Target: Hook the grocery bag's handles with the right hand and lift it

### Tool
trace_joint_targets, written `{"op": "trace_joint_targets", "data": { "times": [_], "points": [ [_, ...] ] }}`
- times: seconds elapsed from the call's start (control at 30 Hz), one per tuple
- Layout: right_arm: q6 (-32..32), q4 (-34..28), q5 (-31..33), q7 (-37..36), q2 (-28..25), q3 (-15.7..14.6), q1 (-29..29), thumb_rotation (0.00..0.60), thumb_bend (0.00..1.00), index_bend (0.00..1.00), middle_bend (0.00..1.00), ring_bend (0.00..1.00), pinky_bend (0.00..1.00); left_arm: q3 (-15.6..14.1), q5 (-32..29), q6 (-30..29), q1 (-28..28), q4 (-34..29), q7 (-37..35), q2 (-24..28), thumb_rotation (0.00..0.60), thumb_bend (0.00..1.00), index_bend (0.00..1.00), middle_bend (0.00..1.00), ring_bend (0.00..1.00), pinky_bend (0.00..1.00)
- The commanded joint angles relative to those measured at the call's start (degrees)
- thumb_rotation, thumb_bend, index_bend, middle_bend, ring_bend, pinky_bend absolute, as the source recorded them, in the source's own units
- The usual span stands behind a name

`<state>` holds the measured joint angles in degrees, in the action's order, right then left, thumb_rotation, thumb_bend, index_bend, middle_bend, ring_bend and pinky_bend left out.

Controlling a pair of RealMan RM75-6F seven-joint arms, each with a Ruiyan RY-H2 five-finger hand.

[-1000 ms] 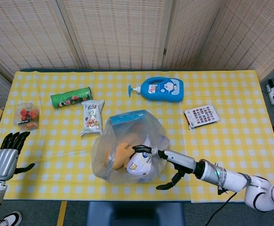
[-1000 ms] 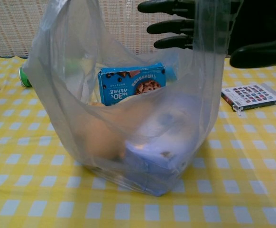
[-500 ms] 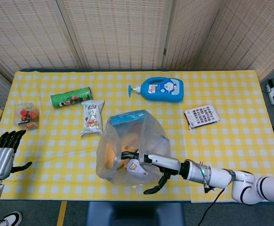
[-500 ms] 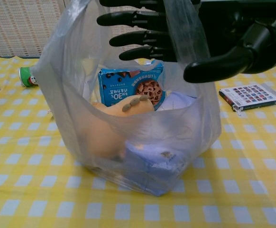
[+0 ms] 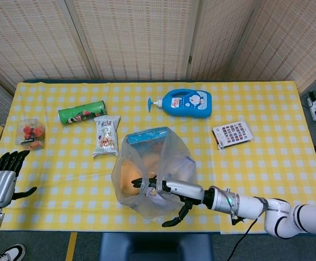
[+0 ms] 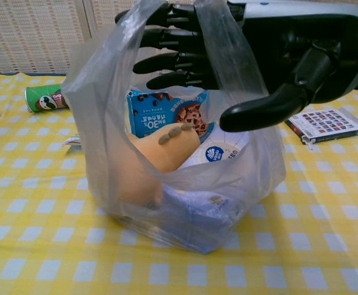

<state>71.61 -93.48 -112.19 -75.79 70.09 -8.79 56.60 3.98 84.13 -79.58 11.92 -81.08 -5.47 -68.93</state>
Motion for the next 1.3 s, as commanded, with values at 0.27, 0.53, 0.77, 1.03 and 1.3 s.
{"op": "trace_joint_targets", "data": {
  "times": [0.27,0.53,0.77,1.03,1.3],
  "points": [
    [-0.02,1.77,0.23,1.21,1.66,-0.35,0.13,0.6,0.24,0.0,0.0,0.0,0.0,0.35,-0.76,0.8,0.32,0.65,-0.51,-0.05,0.6,0.14,0.01,0.14,0.1,0.0],
    [2.24,4.27,-0.75,-4.33,3.05,-1.0,0.98,0.6,0.24,0.0,0.0,0.0,0.0,0.59,-1.44,1.26,0.44,0.99,-0.58,-0.1,0.6,0.14,0.01,0.14,0.1,0.0],
    [3.22,5.33,-1.64,-6.92,3.87,-1.75,1.77,0.6,0.23,0.0,0.0,0.0,0.0,0.72,-1.64,1.44,0.52,1.02,-0.98,-0.07,0.6,0.14,0.01,0.14,0.1,0.0],
    [1.73,4.3,-1.71,-5.48,4.17,-2.21,3.05,0.6,0.22,0.0,0.0,0.0,0.0,0.83,-1.49,0.81,0.23,0.95,-2.0,0.39,0.6,0.14,0.01,0.14,0.1,0.0],
    [0.02,3.39,-0.74,-3.08,4.79,-2.2,3.67,0.6,0.21,0.0,0.0,0.0,0.0,0.84,-1.4,0.83,0.26,1.09,-2.52,0.49,0.6,0.14,0.01,0.14,0.1,0.0]
  ]
}}
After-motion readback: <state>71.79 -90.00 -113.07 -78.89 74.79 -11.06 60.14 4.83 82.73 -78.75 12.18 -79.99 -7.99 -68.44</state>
